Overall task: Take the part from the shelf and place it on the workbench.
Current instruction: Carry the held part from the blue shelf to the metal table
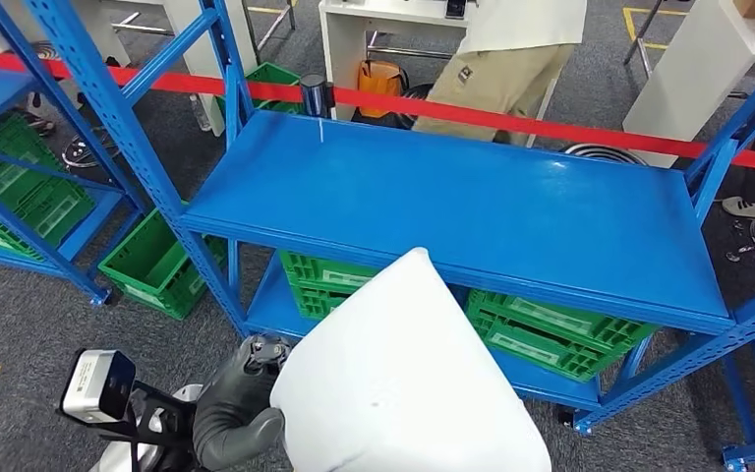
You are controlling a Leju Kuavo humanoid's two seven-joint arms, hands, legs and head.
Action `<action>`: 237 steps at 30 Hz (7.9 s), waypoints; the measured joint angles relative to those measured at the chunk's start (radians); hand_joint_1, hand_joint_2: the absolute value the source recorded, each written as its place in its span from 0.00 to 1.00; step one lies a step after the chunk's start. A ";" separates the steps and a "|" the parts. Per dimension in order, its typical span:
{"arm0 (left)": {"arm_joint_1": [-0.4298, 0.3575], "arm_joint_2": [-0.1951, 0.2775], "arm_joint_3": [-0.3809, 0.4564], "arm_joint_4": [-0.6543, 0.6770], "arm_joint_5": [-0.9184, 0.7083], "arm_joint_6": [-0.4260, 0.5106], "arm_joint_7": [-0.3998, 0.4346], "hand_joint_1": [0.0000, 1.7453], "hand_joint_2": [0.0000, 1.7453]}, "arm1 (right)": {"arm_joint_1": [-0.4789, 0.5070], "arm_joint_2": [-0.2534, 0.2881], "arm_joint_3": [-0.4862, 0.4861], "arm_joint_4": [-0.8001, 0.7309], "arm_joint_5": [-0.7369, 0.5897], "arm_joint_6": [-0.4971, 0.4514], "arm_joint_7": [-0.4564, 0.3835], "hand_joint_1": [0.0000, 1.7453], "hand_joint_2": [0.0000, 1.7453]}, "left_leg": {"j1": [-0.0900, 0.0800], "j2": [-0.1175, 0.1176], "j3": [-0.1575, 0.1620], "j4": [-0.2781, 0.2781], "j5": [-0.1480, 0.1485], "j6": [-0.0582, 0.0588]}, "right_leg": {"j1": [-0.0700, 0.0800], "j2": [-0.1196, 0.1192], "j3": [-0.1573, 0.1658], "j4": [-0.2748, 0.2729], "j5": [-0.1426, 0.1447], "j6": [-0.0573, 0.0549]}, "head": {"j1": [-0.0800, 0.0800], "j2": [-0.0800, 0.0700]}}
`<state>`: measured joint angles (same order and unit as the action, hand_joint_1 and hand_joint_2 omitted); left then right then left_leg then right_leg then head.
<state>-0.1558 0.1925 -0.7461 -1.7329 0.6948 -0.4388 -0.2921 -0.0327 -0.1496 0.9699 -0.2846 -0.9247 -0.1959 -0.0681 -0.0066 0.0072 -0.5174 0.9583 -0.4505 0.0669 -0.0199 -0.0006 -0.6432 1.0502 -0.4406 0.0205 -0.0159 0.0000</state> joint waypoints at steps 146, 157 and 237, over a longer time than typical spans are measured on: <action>-0.029 0.032 -0.037 0.016 -0.265 -0.019 -0.128 1.00 1.00 | -0.075 0.052 -0.021 0.012 0.140 0.002 -0.047 0.00 0.00 | 0.019 -0.008 -0.143 0.307 -0.052 -0.071 | -0.002 -0.008 0.057 -0.079 0.021 -0.013 | -0.005 0.000; -0.062 0.020 -0.044 0.010 -0.261 -0.022 -0.118 1.00 1.00 | -0.091 0.042 -0.034 0.012 0.140 0.009 -0.050 0.00 0.00 | 0.003 -0.003 -0.004 -0.010 0.002 0.005 | -0.004 -0.003 -0.050 0.100 -0.077 0.002 | 0.004 0.000; -0.049 0.041 -0.048 -0.009 -0.306 -0.020 -0.115 1.00 1.00 | -0.090 0.071 -0.039 0.012 0.215 0.028 -0.049 0.00 0.00 | 0.015 -0.007 -0.223 0.321 -0.086 -0.065 | 0.003 -0.052 0.091 -0.053 -0.030 -0.017 | -0.007 0.000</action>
<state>-0.2051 0.2331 -0.7945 -1.7421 0.3892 -0.4593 -0.4071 -0.1227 -0.0783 0.9308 -0.2721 -0.7101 -0.1682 -0.1171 0.0081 0.0007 -0.7405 1.2794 -0.5362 0.0021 -0.0166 -0.0530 -0.5523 0.9974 -0.4707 0.0036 -0.0228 0.0000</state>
